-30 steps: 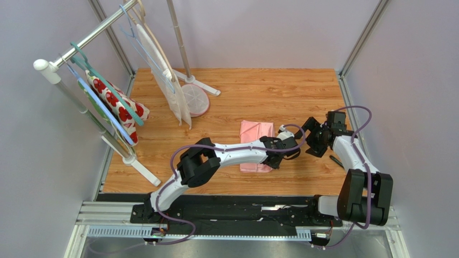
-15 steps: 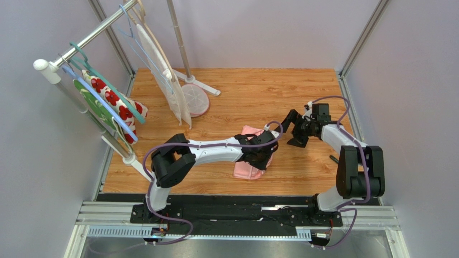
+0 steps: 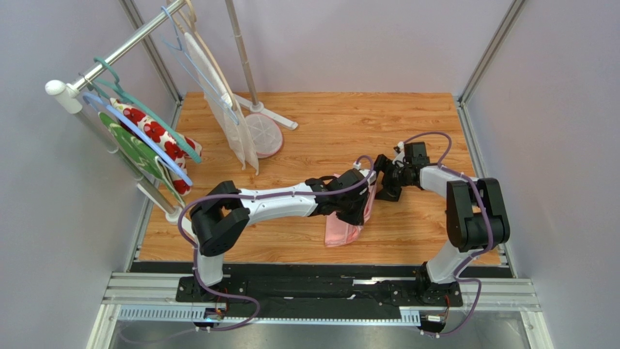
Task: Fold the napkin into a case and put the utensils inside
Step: Pass from the left arm to the right
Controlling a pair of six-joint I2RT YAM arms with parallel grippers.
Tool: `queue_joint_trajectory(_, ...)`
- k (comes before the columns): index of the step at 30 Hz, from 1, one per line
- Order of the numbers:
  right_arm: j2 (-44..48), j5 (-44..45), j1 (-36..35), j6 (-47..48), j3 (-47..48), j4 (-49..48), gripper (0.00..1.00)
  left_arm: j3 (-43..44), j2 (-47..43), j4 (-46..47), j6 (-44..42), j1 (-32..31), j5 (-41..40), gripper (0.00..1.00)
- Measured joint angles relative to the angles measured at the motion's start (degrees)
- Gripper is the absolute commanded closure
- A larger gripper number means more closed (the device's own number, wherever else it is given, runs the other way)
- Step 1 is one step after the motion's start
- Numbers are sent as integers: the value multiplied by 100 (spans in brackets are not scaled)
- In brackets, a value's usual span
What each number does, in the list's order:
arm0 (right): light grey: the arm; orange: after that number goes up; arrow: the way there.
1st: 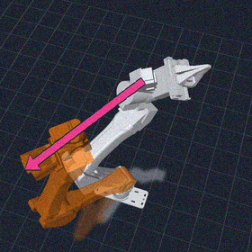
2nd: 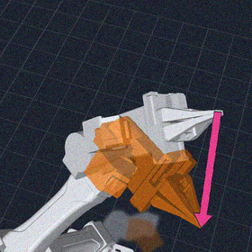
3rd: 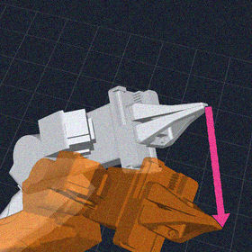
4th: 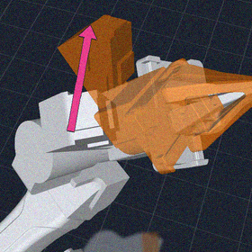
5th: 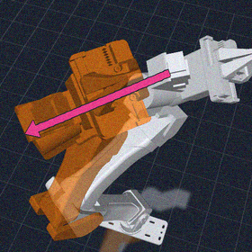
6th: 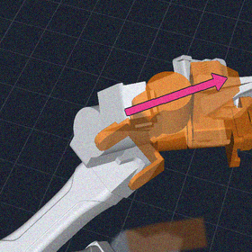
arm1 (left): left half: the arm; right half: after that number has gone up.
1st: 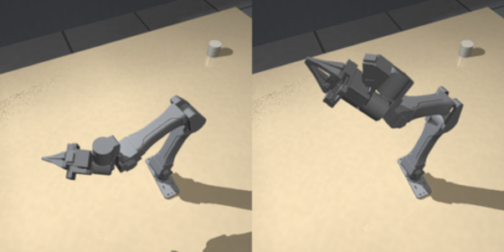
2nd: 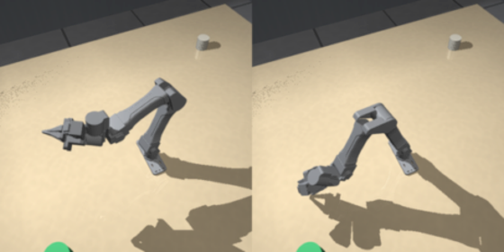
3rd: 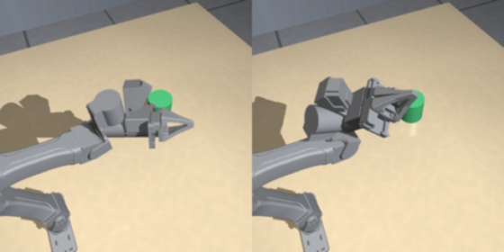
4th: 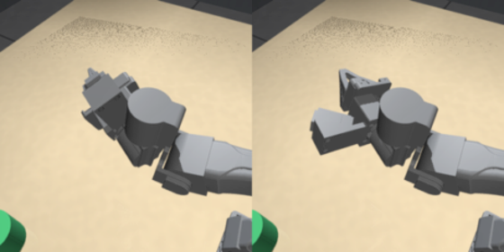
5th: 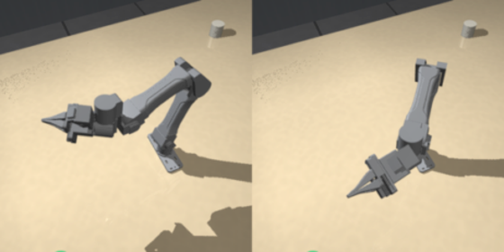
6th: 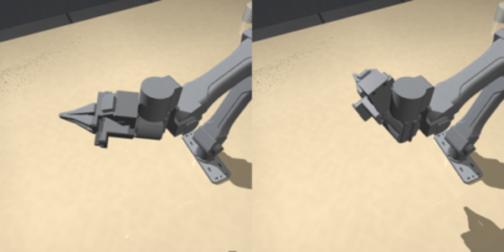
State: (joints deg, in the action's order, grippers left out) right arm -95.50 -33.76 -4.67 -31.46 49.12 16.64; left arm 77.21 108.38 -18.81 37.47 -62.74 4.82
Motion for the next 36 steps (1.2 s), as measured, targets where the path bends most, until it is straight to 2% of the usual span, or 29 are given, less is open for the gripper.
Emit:
queue_joint_trajectory(4,-131,-42,-31,-87,7,-258,30,-28,-70,109,42,24,92,100)
queue_joint_trajectory(5,-195,-63,-31,-140,17,-343,40,-44,-72,157,68,28,122,100)
queue_joint_trajectory(7,-345,-105,-31,-240,46,-533,51,-85,-70,197,96,42,186,100)
queue_joint_trajectory(8,-409,-122,-28,-295,46,-623,64,-98,-72,197,105,42,205,100)
queue_joint_trajectory(10,-483,-109,-31,-380,44,-719,77,-111,-70,197,122,48,254,100)
queue_joint_trajectory(11,-494,-76,-31,-424,44,-748,88,-111,-70,205,122,50,271,100)
queue_joint_trajectory(13,-496,-28,-42,-479,50,-761,100,-111,-70,258,122,55,339,100)
queue_joint_trajectory(16,-503,70,-70,-461,116,-673,100,-111,-59,385,122,68,446,98)
queue_joint_trajectory(21,-507,345,-170,-337,358,-424,100,-109,94,597,120,157,678,88)
queue_joint_trajectory(25,-507,632,-295,-199,518,-260,100,-107,289,741,109,260,874,69)
queue_joint_trajectory(29,-525,820,-358,-101,588,-223,100,-98,407,752,103,413,1178,55)
queue_joint_trajectory(33,-564,931,-367,-2,625,-173,100,-87,380,835,74,566,1497,53)
queue_joint_trajectory(36,-570,977,-367,46,664,-87,100,-63,326,850,74,723,1718,39)
